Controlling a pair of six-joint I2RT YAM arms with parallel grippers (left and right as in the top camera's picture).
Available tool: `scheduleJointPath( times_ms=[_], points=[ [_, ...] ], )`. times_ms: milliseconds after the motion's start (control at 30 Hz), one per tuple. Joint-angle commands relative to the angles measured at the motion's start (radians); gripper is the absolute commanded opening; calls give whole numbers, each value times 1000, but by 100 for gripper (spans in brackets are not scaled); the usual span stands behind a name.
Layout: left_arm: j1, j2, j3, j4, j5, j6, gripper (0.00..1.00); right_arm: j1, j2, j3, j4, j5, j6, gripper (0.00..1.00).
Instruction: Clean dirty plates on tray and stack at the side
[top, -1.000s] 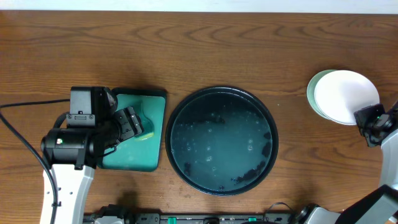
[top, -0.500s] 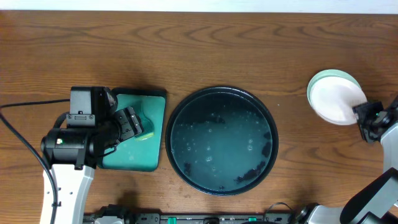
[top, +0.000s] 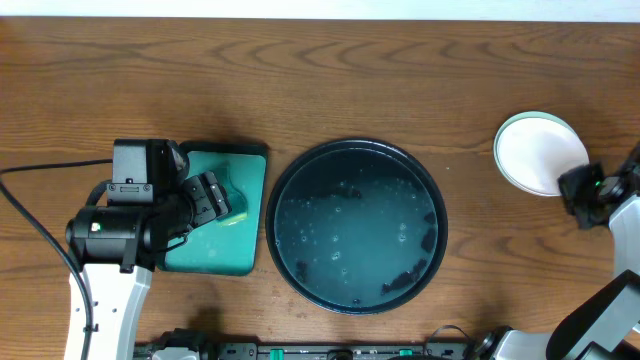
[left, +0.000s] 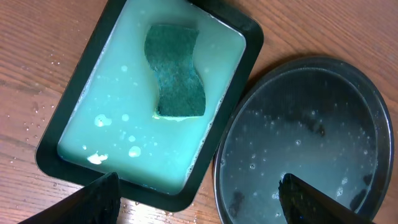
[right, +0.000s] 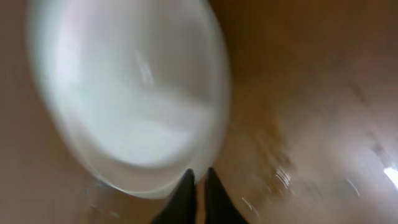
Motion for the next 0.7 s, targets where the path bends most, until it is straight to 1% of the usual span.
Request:
scheduleJointPath(
  times_ms=[0, 200, 300, 433, 500, 667],
  points=[
    [3, -1, 5, -2, -6, -5, 82, 2, 16, 8, -55, 106, 113, 2],
    [3, -1, 5, -2, -6, -5, 82, 2, 40, 8, -53, 109, 201, 2],
    [3, -1, 5, -2, -6, -4, 82, 2, 81, 8, -47, 110, 235, 2],
    [3, -1, 5, -2, -6, -5, 82, 2, 144, 8, -43, 109, 235, 2],
    [3, -1, 5, -2, -6, -5, 82, 3, 170, 8, -9, 104, 222, 2],
    [3, -1, 5, -2, -6, -5, 82, 3, 159, 9, 45, 64, 200, 1]
  ],
)
